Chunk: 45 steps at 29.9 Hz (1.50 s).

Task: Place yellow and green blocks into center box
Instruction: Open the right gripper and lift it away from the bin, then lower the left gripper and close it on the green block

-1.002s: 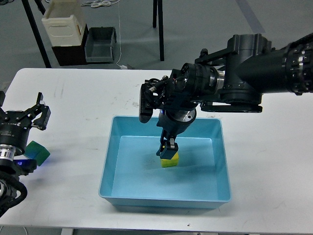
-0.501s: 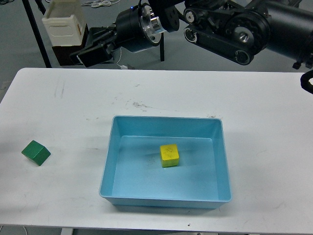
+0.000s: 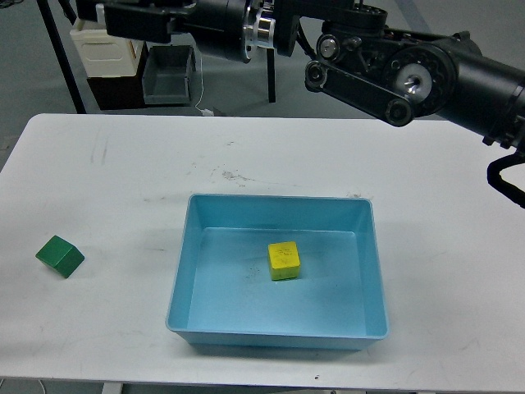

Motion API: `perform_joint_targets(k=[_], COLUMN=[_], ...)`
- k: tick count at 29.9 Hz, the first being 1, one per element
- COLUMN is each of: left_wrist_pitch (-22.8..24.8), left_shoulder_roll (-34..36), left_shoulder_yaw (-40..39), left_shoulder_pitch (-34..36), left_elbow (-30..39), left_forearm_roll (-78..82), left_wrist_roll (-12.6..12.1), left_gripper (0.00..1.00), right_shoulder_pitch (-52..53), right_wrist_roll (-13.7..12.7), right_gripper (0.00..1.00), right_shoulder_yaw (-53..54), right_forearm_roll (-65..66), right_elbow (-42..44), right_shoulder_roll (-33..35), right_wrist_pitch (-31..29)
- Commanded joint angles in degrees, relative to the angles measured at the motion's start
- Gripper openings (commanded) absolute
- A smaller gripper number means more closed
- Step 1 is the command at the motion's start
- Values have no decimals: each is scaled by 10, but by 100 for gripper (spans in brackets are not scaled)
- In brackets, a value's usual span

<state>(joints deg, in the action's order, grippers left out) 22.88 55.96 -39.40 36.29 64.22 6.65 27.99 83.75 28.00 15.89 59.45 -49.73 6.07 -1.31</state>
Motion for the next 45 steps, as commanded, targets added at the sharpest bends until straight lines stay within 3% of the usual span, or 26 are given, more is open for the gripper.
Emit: perform_joint_targets(k=[1,9,21,26,38,45], left_wrist_pitch=[-11,-109,-105,-86,-62,-62], left_shoulder_roll=[6,4,1,6,9,1], left_shoulder_yaw=[-2,1,12,63,259,311], left_shoulder_pitch=[23,30,23,43,140,150], left_elbow=[-7,-8,58,67,83,73], left_forearm_roll=[133,352,725,845,985,1005], left_wrist_roll=[0,0,0,0,0,0], left_gripper=[100,100,99,99,99,100], right_shoulder_pitch=[-14,-39,-169,-244,-386,-492], right_wrist_roll=[0,0,0,0,0,0], right_gripper=[99,99,99,99,99,99], right_shoulder_yaw=[29,29,32,46,125,177], right_forearm_roll=[-100,-259,-260,-260,-261,-263], right_elbow=[-7,-62,-250,-321,-397,-416], right_shoulder_roll=[16,107,301,369,428,455], right_wrist_pitch=[3,3,3,14,24,67])
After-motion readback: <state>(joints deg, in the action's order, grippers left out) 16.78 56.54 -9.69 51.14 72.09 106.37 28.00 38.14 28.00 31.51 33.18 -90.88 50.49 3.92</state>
